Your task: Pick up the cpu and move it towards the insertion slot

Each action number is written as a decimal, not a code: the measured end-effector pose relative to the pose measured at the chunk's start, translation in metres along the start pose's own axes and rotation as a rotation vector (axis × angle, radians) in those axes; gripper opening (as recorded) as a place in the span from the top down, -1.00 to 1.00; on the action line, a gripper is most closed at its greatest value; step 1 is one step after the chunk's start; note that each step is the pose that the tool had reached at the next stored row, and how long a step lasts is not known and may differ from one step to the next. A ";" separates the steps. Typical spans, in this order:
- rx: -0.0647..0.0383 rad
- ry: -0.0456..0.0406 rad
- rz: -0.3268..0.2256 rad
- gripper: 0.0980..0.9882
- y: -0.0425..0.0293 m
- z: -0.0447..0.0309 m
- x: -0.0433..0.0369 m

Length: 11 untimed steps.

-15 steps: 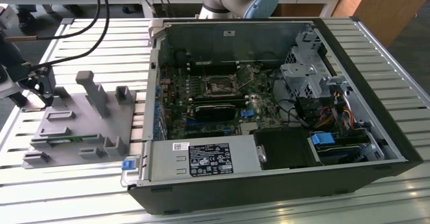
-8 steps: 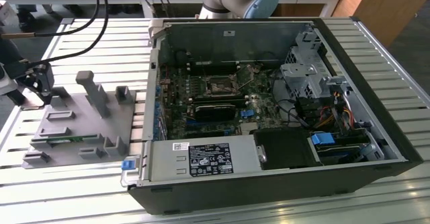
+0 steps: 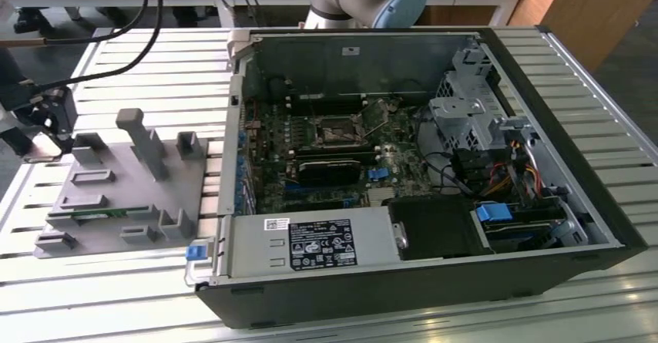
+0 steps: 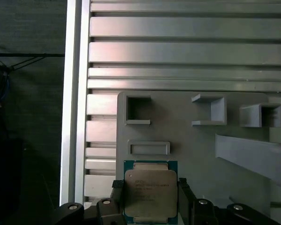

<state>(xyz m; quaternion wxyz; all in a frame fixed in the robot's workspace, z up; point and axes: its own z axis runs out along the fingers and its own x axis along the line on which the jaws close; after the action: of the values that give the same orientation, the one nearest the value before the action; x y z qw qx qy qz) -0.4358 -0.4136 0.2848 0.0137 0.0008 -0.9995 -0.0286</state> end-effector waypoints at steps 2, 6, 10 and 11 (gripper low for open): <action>0.000 -0.0001 0.000 0.00 0.0003 -0.0047 0.0001; 0.000 0.0000 0.000 0.00 0.0008 -0.0140 0.0004; 0.000 0.0001 0.000 0.00 0.0013 -0.0228 0.0006; 0.000 0.0000 0.000 0.00 0.0014 -0.0248 0.0007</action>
<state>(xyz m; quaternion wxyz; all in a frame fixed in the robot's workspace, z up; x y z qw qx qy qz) -0.4358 -0.4136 0.3096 0.0137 0.0008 -0.9995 -0.0286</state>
